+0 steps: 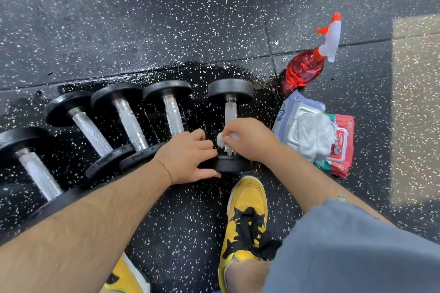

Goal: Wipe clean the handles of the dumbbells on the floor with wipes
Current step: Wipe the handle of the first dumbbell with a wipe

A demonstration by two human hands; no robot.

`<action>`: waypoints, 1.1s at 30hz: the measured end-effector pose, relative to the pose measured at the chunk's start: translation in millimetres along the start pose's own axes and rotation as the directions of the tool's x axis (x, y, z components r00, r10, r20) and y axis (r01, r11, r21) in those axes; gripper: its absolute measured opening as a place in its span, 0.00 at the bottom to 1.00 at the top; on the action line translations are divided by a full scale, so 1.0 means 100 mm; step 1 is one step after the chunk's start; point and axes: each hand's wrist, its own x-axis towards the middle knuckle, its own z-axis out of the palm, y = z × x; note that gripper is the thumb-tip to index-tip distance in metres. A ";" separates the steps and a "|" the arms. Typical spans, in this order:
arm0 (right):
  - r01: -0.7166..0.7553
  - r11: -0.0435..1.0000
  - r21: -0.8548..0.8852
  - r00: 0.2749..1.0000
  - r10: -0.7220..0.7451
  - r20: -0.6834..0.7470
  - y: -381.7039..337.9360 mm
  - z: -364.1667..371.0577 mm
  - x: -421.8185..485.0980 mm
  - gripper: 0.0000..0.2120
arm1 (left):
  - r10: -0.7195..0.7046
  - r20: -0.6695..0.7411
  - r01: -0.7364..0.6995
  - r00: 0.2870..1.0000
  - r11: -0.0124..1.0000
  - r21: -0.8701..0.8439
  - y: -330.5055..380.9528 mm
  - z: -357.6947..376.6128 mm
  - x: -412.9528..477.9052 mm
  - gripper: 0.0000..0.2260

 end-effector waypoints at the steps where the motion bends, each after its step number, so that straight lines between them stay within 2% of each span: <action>1: -0.004 1.000 0.000 0.999 0.004 -0.041 0.02 -0.02 0.02 0.06 | 0.001 0.002 -0.001 1.000 1.000 -0.001 0.00 -0.01 0.01 0.25; 3: 0.000 1.000 0.023 0.997 0.002 -0.082 0.04 -0.04 0.01 0.05 | 0.004 0.000 -0.004 1.000 1.000 -0.008 0.01 -0.01 0.01 0.25; 7: 0.004 0.994 0.110 0.999 -0.008 0.038 0.07 -0.03 -0.13 0.02 | 0.015 -0.018 -0.015 1.000 1.000 -0.001 0.02 -0.01 -0.01 0.24; 9: -0.056 0.990 0.128 0.998 0.053 0.023 0.09 -0.09 -0.12 0.03 | 0.014 -0.016 -0.014 1.000 1.000 0.006 0.01 -0.02 0.00 0.24; 12: -0.100 0.989 0.110 0.995 0.101 -0.005 0.07 -0.10 -0.15 0.05 | 0.012 -0.005 -0.012 1.000 1.000 0.006 0.01 -0.02 -0.01 0.25; 15: -0.103 0.993 0.053 0.994 0.100 0.049 0.07 -0.06 -0.20 0.08 | 0.012 -0.010 -0.012 1.000 1.000 0.018 0.01 -0.01 -0.02 0.24; 19: -0.139 0.989 0.050 0.990 0.139 0.007 0.11 -0.13 -0.11 0.04 | 0.005 0.004 -0.005 1.000 1.000 0.009 0.02 -0.03 0.00 0.25; 22: -0.154 0.986 0.055 0.987 0.151 0.058 0.13 -0.08 -0.14 0.05 | 0.010 0.002 -0.010 1.000 1.000 0.019 0.01 -0.02 -0.01 0.25; 24: -0.144 0.987 0.073 0.988 0.139 0.073 0.14 -0.10 -0.15 0.05 | 0.015 -0.011 -0.014 1.000 0.999 0.034 0.01 -0.02 -0.01 0.25; 27: -0.100 0.989 0.113 0.995 0.101 -0.010 0.12 -0.14 -0.12 0.02 | 0.012 -0.013 -0.012 1.000 1.000 0.027 0.01 -0.02 0.01 0.25; 31: -0.067 0.991 0.117 0.996 0.061 0.058 0.02 -0.09 -0.11 0.03 | 0.011 -0.008 -0.010 1.000 0.999 0.042 0.01 -0.01 -0.01 0.25; 33: -0.054 0.993 0.103 0.998 0.052 0.023 0.02 -0.07 -0.08 0.05 | 0.009 -0.015 -0.009 1.000 0.999 0.043 0.01 -0.01 -0.01 0.25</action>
